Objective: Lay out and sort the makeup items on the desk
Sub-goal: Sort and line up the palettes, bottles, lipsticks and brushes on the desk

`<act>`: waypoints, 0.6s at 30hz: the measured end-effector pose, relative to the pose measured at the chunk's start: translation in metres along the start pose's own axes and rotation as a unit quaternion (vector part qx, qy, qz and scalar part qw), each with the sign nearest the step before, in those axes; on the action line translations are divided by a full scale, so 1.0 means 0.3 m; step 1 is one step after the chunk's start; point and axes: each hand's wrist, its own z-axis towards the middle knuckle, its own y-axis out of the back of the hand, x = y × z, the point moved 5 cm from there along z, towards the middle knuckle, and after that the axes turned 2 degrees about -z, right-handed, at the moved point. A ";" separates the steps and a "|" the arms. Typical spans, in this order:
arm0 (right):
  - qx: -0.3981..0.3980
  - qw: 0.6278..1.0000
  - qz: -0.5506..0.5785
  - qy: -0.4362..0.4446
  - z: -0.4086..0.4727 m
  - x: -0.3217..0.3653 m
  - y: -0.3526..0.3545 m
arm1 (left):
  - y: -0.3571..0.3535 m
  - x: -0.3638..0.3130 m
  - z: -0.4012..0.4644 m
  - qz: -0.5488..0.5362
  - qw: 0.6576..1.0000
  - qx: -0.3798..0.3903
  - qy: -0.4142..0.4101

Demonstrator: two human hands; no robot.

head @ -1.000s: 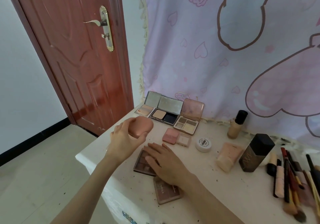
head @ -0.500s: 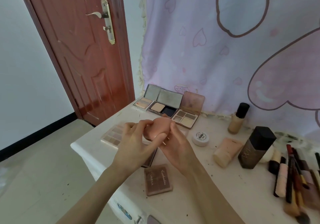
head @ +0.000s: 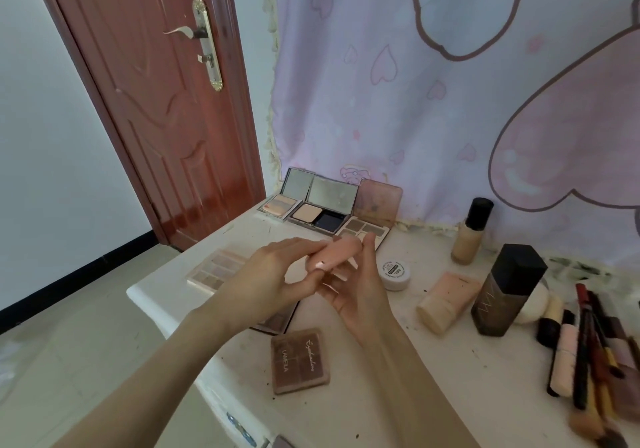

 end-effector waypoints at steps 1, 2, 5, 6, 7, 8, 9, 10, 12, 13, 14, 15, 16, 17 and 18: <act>0.005 0.999 -0.035 0.021 -0.003 0.013 -0.002 | -0.001 -0.003 0.001 -0.011 1.000 -0.015 0.012; 0.013 0.997 -0.064 0.041 -0.008 0.023 -0.008 | 0.000 -0.004 0.003 -0.019 0.999 -0.033 0.022; 0.050 0.988 -0.113 0.091 -0.029 0.038 -0.034 | 0.005 -0.004 0.018 -0.029 0.997 -0.061 0.039; 0.056 0.988 -0.113 0.093 -0.033 0.037 -0.037 | 0.005 -0.006 0.021 -0.027 0.997 -0.057 0.037; 0.060 0.989 -0.105 0.088 -0.034 0.036 -0.038 | 0.005 -0.009 0.024 -0.027 0.998 -0.049 0.037; 0.064 0.990 -0.092 0.082 -0.034 0.037 -0.038 | 0.009 -0.009 0.027 -0.034 0.998 -0.042 0.045; 0.073 0.991 -0.080 0.078 -0.037 0.039 -0.042 | 0.015 -0.009 0.028 -0.050 0.996 -0.037 0.058; 0.086 0.991 -0.071 0.077 -0.040 0.042 -0.046 | 0.020 -0.005 0.028 -0.068 0.995 -0.031 0.072; 0.107 0.990 -0.056 0.070 -0.047 0.045 -0.056 | 0.031 0.001 0.031 -0.082 0.993 -0.016 0.086; 0.116 0.990 -0.051 0.063 -0.049 0.044 -0.059 | 0.034 0.005 0.034 -0.080 0.993 -0.006 0.088; 0.122 0.990 -0.046 0.055 -0.048 0.041 -0.059 | 0.036 0.009 0.038 -0.077 0.993 0.005 0.087; 0.127 0.990 -0.042 0.048 -0.047 0.039 -0.059 | 0.036 0.013 0.041 -0.074 0.994 0.015 0.085; 0.132 0.990 -0.034 0.042 -0.046 0.036 -0.058 | 0.036 0.018 0.042 -0.071 0.994 0.025 0.082; 0.137 0.990 -0.025 0.036 -0.046 0.033 -0.057 | 0.037 0.022 0.042 -0.069 0.994 0.035 0.079; 0.139 0.990 -0.019 0.031 -0.045 0.030 -0.056 | 0.037 0.025 0.040 -0.065 0.994 0.045 0.073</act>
